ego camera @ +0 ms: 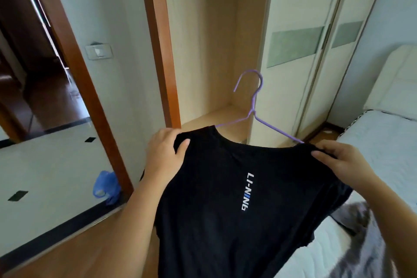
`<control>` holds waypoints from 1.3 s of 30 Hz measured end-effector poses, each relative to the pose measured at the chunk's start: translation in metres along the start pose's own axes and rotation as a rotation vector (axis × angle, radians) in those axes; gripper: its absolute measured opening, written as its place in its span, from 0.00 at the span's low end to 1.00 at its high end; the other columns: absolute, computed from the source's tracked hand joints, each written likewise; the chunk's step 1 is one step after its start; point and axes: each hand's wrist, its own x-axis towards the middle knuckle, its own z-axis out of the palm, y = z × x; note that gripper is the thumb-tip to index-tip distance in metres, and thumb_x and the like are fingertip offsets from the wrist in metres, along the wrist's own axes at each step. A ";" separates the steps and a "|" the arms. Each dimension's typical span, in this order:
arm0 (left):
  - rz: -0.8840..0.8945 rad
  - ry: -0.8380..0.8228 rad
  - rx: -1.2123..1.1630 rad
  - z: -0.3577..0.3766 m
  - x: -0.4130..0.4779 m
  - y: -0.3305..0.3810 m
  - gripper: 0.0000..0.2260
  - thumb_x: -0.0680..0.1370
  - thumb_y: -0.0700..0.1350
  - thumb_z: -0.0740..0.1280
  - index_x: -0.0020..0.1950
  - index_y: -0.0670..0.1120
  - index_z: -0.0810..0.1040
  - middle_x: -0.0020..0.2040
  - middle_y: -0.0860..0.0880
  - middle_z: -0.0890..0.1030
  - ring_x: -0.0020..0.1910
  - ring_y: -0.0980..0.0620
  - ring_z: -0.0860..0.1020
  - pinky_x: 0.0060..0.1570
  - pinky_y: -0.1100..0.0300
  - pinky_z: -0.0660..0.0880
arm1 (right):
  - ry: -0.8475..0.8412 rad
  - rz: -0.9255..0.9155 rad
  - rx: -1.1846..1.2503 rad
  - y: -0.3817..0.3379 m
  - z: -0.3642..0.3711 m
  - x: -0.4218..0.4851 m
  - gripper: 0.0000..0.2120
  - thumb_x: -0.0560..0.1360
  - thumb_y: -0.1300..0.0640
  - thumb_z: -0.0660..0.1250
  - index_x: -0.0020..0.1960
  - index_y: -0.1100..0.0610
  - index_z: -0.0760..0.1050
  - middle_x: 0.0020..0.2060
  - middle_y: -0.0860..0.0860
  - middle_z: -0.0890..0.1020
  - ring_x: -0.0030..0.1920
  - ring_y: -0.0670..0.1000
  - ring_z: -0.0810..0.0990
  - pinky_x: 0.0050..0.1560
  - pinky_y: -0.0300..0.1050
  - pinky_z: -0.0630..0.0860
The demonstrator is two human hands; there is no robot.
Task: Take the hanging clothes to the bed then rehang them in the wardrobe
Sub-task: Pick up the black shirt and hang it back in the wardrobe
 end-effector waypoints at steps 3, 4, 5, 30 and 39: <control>0.108 0.016 0.022 0.024 0.055 -0.001 0.15 0.78 0.48 0.61 0.63 0.44 0.73 0.60 0.47 0.74 0.60 0.48 0.71 0.60 0.57 0.67 | 0.105 0.036 -0.010 0.008 0.003 0.053 0.16 0.74 0.62 0.66 0.36 0.41 0.74 0.32 0.36 0.78 0.35 0.37 0.75 0.37 0.28 0.67; 0.139 0.014 0.033 0.030 0.073 -0.002 0.15 0.78 0.48 0.61 0.63 0.44 0.74 0.60 0.47 0.74 0.60 0.49 0.72 0.60 0.57 0.68 | 0.127 0.052 -0.021 0.010 0.004 0.072 0.13 0.74 0.61 0.66 0.36 0.44 0.74 0.32 0.36 0.78 0.35 0.36 0.75 0.38 0.29 0.68; 0.164 0.013 0.041 0.037 0.091 -0.002 0.15 0.78 0.48 0.61 0.62 0.44 0.74 0.60 0.47 0.75 0.60 0.49 0.72 0.59 0.57 0.68 | 0.143 0.063 -0.036 0.010 0.005 0.090 0.13 0.74 0.61 0.66 0.34 0.47 0.74 0.30 0.35 0.78 0.34 0.35 0.75 0.37 0.33 0.69; 0.294 0.935 0.219 -0.012 0.394 -0.001 0.23 0.74 0.41 0.67 0.69 0.47 0.69 0.72 0.35 0.61 0.71 0.36 0.60 0.65 0.41 0.65 | 0.148 0.085 0.454 -0.149 0.112 0.474 0.11 0.75 0.59 0.63 0.39 0.65 0.76 0.30 0.58 0.75 0.33 0.56 0.75 0.37 0.46 0.69; 0.124 0.975 0.446 -0.009 0.400 0.007 0.29 0.73 0.42 0.69 0.72 0.43 0.63 0.72 0.34 0.62 0.65 0.37 0.68 0.60 0.54 0.65 | -0.031 -0.049 0.674 -0.195 0.115 0.561 0.11 0.76 0.64 0.59 0.46 0.73 0.72 0.36 0.60 0.73 0.37 0.58 0.74 0.41 0.47 0.67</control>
